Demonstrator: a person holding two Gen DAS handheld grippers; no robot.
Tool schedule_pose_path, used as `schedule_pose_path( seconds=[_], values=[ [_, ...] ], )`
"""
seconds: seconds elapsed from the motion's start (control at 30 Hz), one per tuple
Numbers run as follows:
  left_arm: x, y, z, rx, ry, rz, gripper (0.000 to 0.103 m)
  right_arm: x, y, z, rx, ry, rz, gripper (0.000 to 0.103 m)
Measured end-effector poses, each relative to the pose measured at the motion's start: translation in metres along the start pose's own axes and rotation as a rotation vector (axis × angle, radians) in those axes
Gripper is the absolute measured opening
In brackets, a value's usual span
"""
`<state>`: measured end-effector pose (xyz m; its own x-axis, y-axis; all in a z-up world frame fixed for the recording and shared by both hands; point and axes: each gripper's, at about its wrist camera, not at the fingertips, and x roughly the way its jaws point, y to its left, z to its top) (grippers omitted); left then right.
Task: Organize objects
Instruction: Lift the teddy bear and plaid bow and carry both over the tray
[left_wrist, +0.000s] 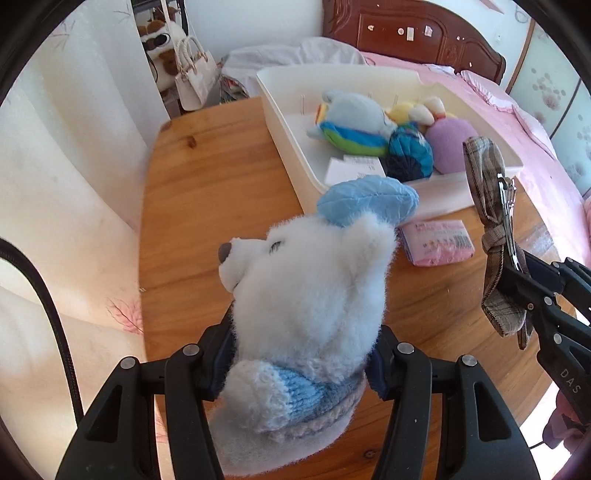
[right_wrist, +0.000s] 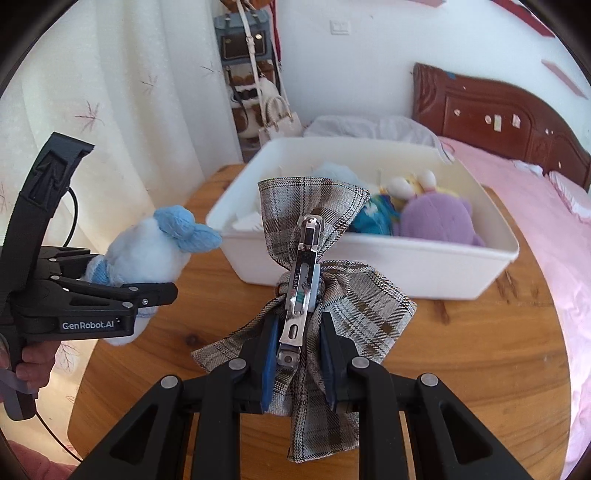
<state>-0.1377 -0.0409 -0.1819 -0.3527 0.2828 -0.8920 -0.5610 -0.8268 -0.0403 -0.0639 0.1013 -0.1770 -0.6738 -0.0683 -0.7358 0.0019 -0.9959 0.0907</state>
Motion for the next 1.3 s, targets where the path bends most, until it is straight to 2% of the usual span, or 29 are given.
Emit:
schedule_pose_path(
  seconds=[0.43,0.6,0.9,1.2,1.3],
  values=[
    [-0.026,0.026,0.058,-0.034,-0.142,-0.001,0.061,-0.015,0.013,0.041,-0.050,-0.113,0.039,0.021],
    [-0.033,0.025,0.084,-0.012,-0.213,0.011,0.061,-0.018,0.009,0.052,-0.058,-0.154,0.031,0.021],
    [-0.039,0.010,0.135,0.017,-0.342,-0.024,0.061,-0.017,-0.007,0.072,-0.051,-0.224,0.000,0.021],
    [-0.023,-0.008,0.169,0.041,-0.363,-0.065,0.062,-0.003,-0.023,0.087,-0.041,-0.271,-0.019,0.022],
    [-0.013,-0.013,0.178,0.030,-0.345,-0.079,0.062,0.001,-0.029,0.089,-0.023,-0.276,-0.023,0.022]
  ],
)
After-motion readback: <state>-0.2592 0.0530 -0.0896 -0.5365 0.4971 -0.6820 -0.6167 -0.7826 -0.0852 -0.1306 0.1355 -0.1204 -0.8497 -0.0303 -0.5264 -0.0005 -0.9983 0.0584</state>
